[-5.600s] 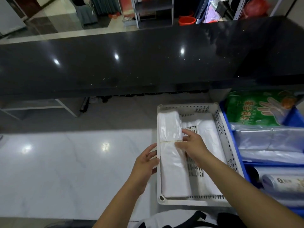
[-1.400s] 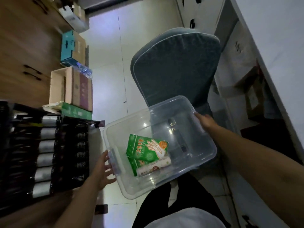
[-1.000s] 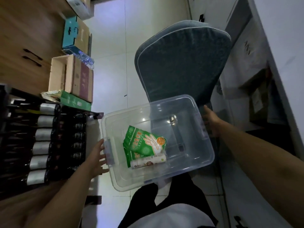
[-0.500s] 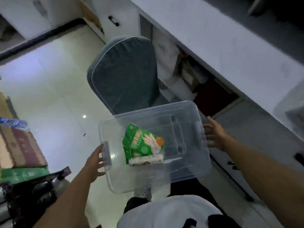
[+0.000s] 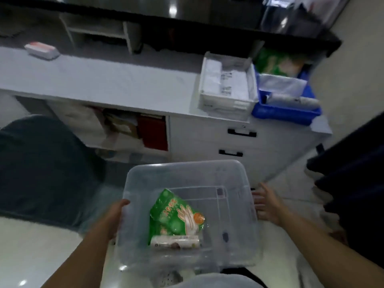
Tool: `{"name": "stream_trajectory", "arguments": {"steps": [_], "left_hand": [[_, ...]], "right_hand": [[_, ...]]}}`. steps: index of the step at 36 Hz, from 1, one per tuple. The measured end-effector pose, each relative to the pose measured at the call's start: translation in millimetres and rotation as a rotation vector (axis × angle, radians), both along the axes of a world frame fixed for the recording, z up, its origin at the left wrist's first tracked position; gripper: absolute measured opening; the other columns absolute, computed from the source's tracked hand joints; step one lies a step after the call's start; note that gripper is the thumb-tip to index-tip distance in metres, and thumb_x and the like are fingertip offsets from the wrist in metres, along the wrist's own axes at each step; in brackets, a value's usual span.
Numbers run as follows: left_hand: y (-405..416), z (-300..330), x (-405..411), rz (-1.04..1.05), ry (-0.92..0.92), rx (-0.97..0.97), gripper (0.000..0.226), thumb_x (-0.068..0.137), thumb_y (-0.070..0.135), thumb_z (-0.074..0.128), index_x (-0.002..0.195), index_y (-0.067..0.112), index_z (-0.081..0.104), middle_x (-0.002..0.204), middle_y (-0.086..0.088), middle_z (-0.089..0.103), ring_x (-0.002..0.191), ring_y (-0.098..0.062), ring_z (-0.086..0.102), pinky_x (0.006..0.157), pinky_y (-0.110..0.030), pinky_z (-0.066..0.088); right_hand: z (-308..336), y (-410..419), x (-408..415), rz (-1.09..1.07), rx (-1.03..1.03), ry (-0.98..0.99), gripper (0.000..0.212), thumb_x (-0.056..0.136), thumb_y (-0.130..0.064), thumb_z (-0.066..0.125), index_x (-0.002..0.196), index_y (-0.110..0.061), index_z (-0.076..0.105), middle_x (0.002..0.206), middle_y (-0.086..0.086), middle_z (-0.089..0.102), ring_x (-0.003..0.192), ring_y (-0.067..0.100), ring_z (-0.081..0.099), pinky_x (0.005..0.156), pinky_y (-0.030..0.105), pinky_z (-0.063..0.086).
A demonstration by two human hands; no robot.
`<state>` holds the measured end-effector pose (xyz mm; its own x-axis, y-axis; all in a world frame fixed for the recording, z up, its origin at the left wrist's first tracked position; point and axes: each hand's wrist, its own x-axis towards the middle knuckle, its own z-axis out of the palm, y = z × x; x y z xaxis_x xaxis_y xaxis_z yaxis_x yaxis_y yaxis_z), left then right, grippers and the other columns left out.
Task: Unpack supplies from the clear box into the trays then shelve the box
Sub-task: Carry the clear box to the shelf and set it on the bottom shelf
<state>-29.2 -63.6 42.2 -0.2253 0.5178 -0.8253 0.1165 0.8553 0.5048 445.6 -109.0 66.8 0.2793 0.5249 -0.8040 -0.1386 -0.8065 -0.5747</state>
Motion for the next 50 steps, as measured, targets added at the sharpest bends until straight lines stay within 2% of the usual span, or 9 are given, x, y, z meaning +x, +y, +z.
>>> {"name": "stream_trajectory", "arguments": {"steps": [3, 8, 11, 13, 19, 24, 29, 42, 50], "left_hand": [[22, 4, 61, -0.146, 0.051, 0.052, 0.027, 0.092, 0.034, 0.060, 0.094, 0.008, 0.059, 0.075, -0.013, 0.048, 0.063, -0.025, 0.046, 0.058, -0.033, 0.039], [53, 5, 177, -0.330, 0.132, 0.114, 0.026, 0.088, 0.025, 0.066, 0.096, 0.000, 0.065, 0.070, -0.019, 0.054, 0.057, -0.027, 0.051, 0.055, -0.031, 0.039], [65, 8, 254, -0.410, 0.139, 0.133, 0.040, 0.086, 0.024, 0.068, 0.115, -0.004, 0.066, 0.116, -0.032, 0.064, 0.106, -0.046, 0.064, 0.081, -0.049, 0.053], [73, 10, 303, -0.492, 0.154, 0.147, 0.045, 0.086, 0.023, 0.068, 0.120, -0.007, 0.063, 0.125, -0.034, 0.060, 0.115, -0.049, 0.059, 0.094, -0.056, 0.050], [79, 33, 441, -0.771, 0.152, 0.232, 0.046, 0.086, 0.029, 0.068, 0.120, -0.002, 0.063, 0.121, -0.029, 0.064, 0.088, -0.033, 0.062, 0.071, -0.036, 0.044], [86, 54, 543, -1.008, 0.138, 0.293, 0.030, 0.085, 0.029, 0.067, 0.103, 0.005, 0.063, 0.088, -0.016, 0.055, 0.061, -0.025, 0.048, 0.054, -0.029, 0.039], [95, 71, 639, -1.248, 0.099, 0.318, 0.020, 0.087, 0.030, 0.063, 0.088, 0.011, 0.058, 0.076, -0.012, 0.051, 0.061, -0.022, 0.046, 0.059, -0.029, 0.040], [130, 104, 827, -1.637, -0.051, 0.327, 0.042, 0.083, 0.043, 0.066, 0.109, 0.011, 0.061, 0.098, -0.015, 0.060, 0.079, -0.028, 0.056, 0.072, -0.034, 0.043], [143, 141, 910, -1.775, -0.105, 0.344, 0.029, 0.085, 0.041, 0.065, 0.096, 0.015, 0.061, 0.083, -0.010, 0.054, 0.065, -0.023, 0.050, 0.062, -0.029, 0.041]], "right_hand": [[10, -47, 48, -0.112, 0.003, -0.029, 0.063, 0.086, -0.067, 0.048, 0.102, -0.011, 0.072, 0.082, 0.012, 0.064, 0.077, 0.030, 0.060, 0.069, 0.037, 0.052], [11, -132, 124, -0.320, 0.035, -0.015, 0.062, 0.086, -0.066, 0.051, 0.107, -0.011, 0.070, 0.099, 0.023, 0.069, 0.091, 0.038, 0.065, 0.078, 0.046, 0.057], [7, -181, 162, -0.489, 0.031, 0.009, 0.066, 0.075, -0.071, 0.059, 0.104, -0.013, 0.071, 0.089, 0.018, 0.072, 0.087, 0.038, 0.066, 0.073, 0.045, 0.057], [2, -211, 184, -0.611, 0.049, 0.017, 0.068, 0.069, -0.072, 0.061, 0.102, -0.014, 0.072, 0.082, 0.014, 0.073, 0.083, 0.036, 0.067, 0.072, 0.046, 0.057], [6, -282, 217, -0.883, 0.085, 0.086, 0.062, 0.080, -0.069, 0.056, 0.108, -0.015, 0.067, 0.103, 0.017, 0.066, 0.094, 0.039, 0.063, 0.080, 0.048, 0.055], [17, -321, 226, -1.106, 0.141, 0.142, 0.059, 0.087, -0.063, 0.052, 0.112, -0.011, 0.064, 0.102, 0.016, 0.062, 0.093, 0.036, 0.060, 0.093, 0.052, 0.049], [31, -336, 223, -1.301, 0.184, 0.168, 0.059, 0.087, -0.061, 0.053, 0.107, -0.007, 0.065, 0.089, 0.014, 0.059, 0.079, 0.032, 0.058, 0.078, 0.042, 0.049], [63, -287, 200, -1.719, 0.323, 0.119, 0.057, 0.089, -0.058, 0.053, 0.111, -0.007, 0.062, 0.088, 0.013, 0.058, 0.080, 0.030, 0.057, 0.086, 0.044, 0.046], [83, -240, 218, -1.849, 0.417, 0.116, 0.056, 0.086, -0.058, 0.057, 0.111, -0.009, 0.064, 0.096, 0.013, 0.059, 0.090, 0.031, 0.057, 0.089, 0.044, 0.046]]}}
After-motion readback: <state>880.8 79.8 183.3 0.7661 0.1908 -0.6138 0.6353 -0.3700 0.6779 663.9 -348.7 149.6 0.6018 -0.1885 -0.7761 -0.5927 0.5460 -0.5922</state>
